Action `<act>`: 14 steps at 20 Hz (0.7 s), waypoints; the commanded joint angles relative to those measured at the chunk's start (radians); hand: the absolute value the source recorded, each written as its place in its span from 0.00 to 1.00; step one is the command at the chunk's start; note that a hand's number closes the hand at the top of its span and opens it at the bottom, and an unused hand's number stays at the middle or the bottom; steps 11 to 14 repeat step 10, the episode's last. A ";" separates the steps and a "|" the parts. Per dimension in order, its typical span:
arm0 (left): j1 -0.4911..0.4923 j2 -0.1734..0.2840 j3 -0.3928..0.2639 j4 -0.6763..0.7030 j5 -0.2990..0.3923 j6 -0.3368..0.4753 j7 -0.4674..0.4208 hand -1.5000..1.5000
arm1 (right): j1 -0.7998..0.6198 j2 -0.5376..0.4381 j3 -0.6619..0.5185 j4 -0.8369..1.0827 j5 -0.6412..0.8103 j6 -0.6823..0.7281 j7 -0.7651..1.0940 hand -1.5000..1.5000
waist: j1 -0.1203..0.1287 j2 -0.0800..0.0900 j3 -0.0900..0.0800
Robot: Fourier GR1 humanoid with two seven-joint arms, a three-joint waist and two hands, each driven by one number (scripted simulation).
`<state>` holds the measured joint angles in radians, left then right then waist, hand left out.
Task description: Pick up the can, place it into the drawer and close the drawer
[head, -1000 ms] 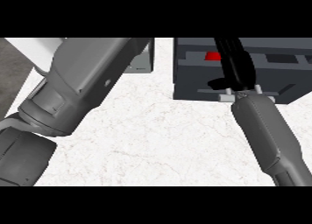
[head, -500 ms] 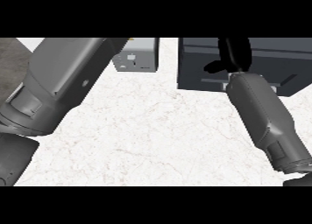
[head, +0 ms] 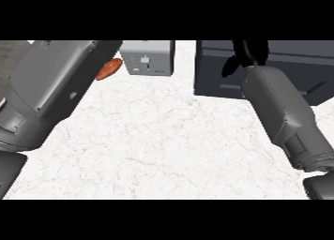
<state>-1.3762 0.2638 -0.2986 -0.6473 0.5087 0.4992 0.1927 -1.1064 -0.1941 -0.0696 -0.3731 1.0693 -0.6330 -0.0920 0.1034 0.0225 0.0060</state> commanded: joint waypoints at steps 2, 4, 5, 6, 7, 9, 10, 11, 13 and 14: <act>0.055 0.006 -0.009 -0.082 0.000 -0.005 0.013 0.00 | -0.094 -0.003 -0.068 0.023 -0.055 -0.044 -0.016 0.00 | 0.026 -0.001 -0.004; 0.065 0.045 -0.002 -0.096 0.001 -0.016 0.035 0.00 | -0.120 0.008 -0.094 0.009 -0.100 0.006 -0.073 0.00 | 0.014 -0.007 -0.004; 0.104 0.055 -0.004 -0.114 0.001 -0.024 0.022 0.00 | -0.098 0.043 -0.105 -0.011 -0.120 -0.025 -0.099 0.00 | 0.011 -0.012 -0.004; 0.092 0.030 -0.013 -0.139 -0.002 0.003 0.040 0.00 | -0.118 0.000 -0.118 0.006 -0.128 0.010 -0.118 0.00 | 0.020 -0.011 -0.003; 0.104 0.059 0.001 -0.135 0.003 -0.019 0.029 0.00 | -0.108 0.034 -0.126 0.005 -0.135 -0.028 -0.117 0.00 | 0.011 -0.005 -0.004; 0.151 0.044 -0.017 -0.174 -0.006 0.001 0.027 0.00 | -0.134 0.030 -0.134 0.011 -0.136 -0.021 -0.115 0.00 | 0.021 -0.009 -0.005; 0.183 0.073 -0.020 -0.211 -0.007 -0.018 0.024 0.00 | -0.124 0.028 -0.132 0.026 -0.131 -0.011 -0.122 0.00 | 0.020 -0.014 -0.005; 0.183 0.073 -0.020 -0.211 -0.007 -0.018 0.024 0.00 | -0.124 0.028 -0.132 0.026 -0.131 -0.011 -0.122 0.00 | 0.020 -0.014 -0.005; 0.183 0.073 -0.020 -0.211 -0.007 -0.018 0.024 0.00 | -0.124 0.028 -0.132 0.026 -0.131 -0.011 -0.122 0.00 | 0.020 -0.014 -0.005; 0.183 0.073 -0.020 -0.211 -0.007 -0.018 0.024 0.00 | -0.124 0.028 -0.132 0.026 -0.131 -0.011 -0.122 0.00 | 0.020 -0.014 -0.005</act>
